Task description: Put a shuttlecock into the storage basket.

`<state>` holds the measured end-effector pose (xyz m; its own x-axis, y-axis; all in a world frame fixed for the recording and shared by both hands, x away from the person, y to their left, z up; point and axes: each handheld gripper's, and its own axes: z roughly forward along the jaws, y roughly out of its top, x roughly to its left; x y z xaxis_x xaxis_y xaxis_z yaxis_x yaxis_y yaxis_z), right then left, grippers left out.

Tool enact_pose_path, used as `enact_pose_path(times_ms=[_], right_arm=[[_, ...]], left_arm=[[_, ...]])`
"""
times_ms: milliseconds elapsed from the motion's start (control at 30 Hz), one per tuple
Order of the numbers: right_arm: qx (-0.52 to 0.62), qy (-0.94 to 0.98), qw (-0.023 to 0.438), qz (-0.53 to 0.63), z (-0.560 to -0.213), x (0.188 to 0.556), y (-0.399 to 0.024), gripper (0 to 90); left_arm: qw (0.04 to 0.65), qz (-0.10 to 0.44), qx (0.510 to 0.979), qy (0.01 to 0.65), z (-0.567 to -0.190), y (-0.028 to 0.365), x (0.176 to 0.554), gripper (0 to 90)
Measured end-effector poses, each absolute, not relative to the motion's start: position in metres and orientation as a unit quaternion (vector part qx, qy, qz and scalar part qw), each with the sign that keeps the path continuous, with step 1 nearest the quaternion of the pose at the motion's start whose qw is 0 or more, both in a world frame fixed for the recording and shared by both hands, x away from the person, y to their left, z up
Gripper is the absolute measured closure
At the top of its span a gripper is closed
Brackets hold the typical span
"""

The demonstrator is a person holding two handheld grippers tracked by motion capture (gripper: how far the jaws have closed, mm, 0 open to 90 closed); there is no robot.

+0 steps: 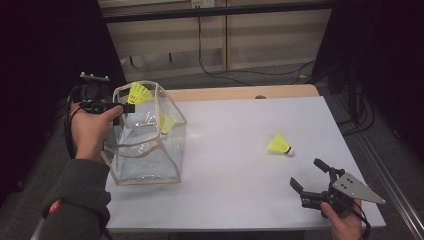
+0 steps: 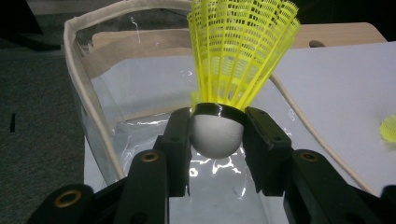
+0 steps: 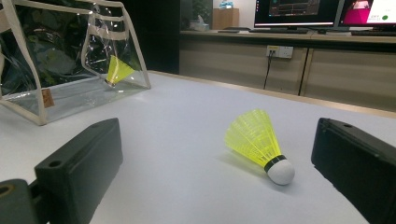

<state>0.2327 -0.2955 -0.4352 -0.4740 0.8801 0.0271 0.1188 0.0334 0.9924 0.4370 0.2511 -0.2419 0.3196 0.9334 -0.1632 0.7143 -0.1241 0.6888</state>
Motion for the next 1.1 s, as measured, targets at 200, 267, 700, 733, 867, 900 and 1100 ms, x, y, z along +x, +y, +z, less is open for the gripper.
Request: enact_pose_path(times_ms=[200, 267, 700, 733, 867, 900, 1100], right_arm=[[0.391, 0.639, 0.331, 0.574, -0.435, 0.233, -0.295, 1.9], [0.391, 0.639, 0.331, 0.574, -0.435, 0.233, -0.295, 1.9], [0.391, 0.64, 0.331, 0.573, -0.436, 0.233, -0.295, 1.9], [0.391, 0.64, 0.331, 0.573, -0.436, 0.233, -0.295, 1.9], [0.39, 0.64, 0.332, 0.574, -0.435, 0.233, -0.295, 1.9], [0.39, 0.64, 0.332, 0.574, -0.435, 0.233, -0.295, 1.9], [0.391, 0.639, 0.331, 0.574, -0.435, 0.232, -0.296, 1.9]], left_arm=[[0.35, 0.159, 0.732, 0.563, -0.246, 0.252, 0.438, 62.8], [0.346, 0.16, 0.733, 0.563, -0.247, 0.252, 0.438, 62.7], [0.347, 0.159, 0.746, 0.545, -0.24, 0.24, 0.438, 47.4], [0.348, 0.158, 0.747, 0.544, -0.239, 0.238, 0.438, 46.5], [0.354, 0.151, 0.753, 0.534, -0.235, 0.23, 0.437, 43.5], [0.356, 0.15, 0.754, 0.532, -0.234, 0.227, 0.437, 42.4], [0.364, 0.137, 0.764, 0.514, -0.229, 0.214, 0.434, 40.5]])
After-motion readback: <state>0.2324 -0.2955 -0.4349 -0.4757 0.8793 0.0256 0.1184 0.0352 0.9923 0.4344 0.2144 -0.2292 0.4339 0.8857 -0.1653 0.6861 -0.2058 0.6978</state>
